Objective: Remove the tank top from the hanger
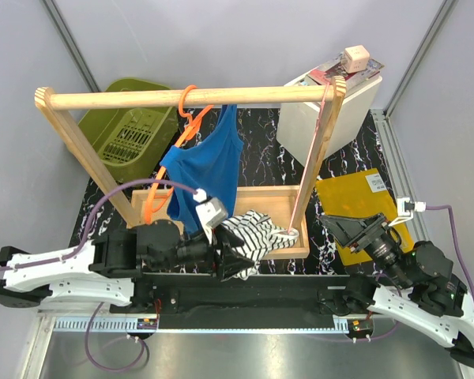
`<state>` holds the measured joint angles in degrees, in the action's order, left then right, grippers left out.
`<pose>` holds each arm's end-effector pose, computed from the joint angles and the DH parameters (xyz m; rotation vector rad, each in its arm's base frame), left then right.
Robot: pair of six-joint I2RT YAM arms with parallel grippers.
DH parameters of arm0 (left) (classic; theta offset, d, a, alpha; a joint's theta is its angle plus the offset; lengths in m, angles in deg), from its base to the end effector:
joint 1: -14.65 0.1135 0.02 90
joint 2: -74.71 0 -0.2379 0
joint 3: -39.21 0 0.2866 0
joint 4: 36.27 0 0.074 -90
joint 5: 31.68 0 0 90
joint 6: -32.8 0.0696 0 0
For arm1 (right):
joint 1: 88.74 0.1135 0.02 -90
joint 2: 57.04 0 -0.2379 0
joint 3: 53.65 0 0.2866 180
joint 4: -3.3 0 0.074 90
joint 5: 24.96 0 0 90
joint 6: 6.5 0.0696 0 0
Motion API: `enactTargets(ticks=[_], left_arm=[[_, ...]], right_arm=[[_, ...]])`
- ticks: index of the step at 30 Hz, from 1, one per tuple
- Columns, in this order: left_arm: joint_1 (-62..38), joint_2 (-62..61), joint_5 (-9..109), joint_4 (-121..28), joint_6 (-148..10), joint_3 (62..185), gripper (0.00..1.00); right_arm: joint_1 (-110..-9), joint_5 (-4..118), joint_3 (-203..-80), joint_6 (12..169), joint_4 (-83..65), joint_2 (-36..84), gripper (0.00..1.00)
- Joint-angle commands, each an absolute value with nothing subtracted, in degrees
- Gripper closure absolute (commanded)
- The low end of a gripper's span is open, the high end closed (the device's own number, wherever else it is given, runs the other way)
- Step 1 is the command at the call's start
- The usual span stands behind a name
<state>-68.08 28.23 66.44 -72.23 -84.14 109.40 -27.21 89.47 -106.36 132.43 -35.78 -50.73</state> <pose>0.0424 -0.2549 0.3709 0.8176 1.7842 -1.2112 0.0813 0.0895 0.3647 0.2075 1.5713 1.2470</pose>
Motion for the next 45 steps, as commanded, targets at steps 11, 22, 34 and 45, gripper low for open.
enactTargets(ticks=[11,22,34,45], left_arm=[[-77.10,23.84,97.25,-72.52,-97.01,94.45,0.15],[-67.09,3.36,94.88,-79.29,-102.38,102.62,0.01],[-59.53,-2.28,86.10,-72.35,-103.08,99.20,0.01],[-58.91,-8.69,80.38,-65.14,-105.37,96.39,0.19]], right_arm=[[-27.22,93.34,-106.43,132.02,-36.20,-50.45,0.24],[-27.22,91.93,-106.08,133.07,-36.46,-50.80,0.24],[-27.31,91.76,-106.70,132.46,-36.99,-51.32,0.24],[-27.31,92.29,-107.05,131.40,-37.78,-50.71,0.24]])
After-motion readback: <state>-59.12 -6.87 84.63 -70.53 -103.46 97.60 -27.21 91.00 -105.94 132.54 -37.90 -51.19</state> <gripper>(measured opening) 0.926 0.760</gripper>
